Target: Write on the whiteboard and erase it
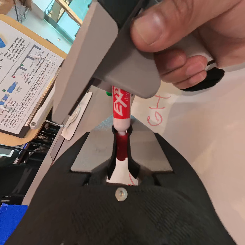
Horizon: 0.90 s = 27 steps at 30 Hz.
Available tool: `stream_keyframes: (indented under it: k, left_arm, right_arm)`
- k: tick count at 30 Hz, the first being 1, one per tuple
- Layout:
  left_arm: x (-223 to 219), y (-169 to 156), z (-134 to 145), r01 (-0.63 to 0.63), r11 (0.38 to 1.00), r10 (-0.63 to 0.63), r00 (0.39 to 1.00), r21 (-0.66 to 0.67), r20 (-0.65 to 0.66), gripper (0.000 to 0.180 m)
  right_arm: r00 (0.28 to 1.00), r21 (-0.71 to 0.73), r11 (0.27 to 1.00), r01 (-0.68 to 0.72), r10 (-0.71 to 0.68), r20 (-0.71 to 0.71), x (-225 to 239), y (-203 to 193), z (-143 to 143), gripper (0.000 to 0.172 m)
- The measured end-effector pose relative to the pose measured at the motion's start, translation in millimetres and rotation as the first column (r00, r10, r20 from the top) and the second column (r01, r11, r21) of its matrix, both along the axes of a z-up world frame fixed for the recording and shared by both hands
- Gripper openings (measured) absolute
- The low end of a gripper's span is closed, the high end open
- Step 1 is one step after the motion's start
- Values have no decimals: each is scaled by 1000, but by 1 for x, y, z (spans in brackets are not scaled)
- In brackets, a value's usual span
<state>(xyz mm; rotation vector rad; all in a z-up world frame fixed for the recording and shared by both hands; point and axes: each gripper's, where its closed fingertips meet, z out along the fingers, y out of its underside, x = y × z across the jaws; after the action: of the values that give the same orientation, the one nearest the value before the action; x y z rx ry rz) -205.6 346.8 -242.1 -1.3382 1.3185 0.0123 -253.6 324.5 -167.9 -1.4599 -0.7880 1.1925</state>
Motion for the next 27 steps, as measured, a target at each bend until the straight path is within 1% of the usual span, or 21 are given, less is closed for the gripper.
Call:
stream_keyframes:
  k: [2,6,10,11,14,15,21,26,27]
  left_arm:
    - [0,0,-1,1,1000,-1,1000,5,-5,6]
    - [0,-1,0,5,1000,-5,1000,13,-6,6]
    - [1,-2,-2,7,1000,-7,1000,12,-5,6]
    - [2,-2,-2,7,1000,-7,1000,12,-7,6]
    - [1,-1,-4,-1,1000,1,1000,10,-13,5]
    - [0,-1,-5,-2,1000,2,1000,5,-13,6]
    - [2,0,0,-10,1000,10,1000,11,27,12]
    - [1,1,2,-21,1000,20,999,15,38,16]
    - [1,1,2,-21,1000,21,999,14,37,12]
  right_arm:
    - [1000,9,1000,18,-18,12,0,1,-1,30]
    - [1000,-5,1000,8,-8,8,-1,-2,-3,31]
    - [1000,-48,999,-17,18,21,-5,-4,-11,37]
    - [999,-53,998,-24,25,24,-5,-4,-11,31]
    - [997,-63,998,-26,30,72,-6,-4,-18,30]
    - [998,-75,997,-28,33,62,-6,-3,-18,30]
    - [993,-210,974,-83,63,-102,2,4,-12,30]
    - [988,-240,966,-94,60,-144,6,6,-9,30]
    - [990,-248,965,-85,54,-127,5,7,-13,30]
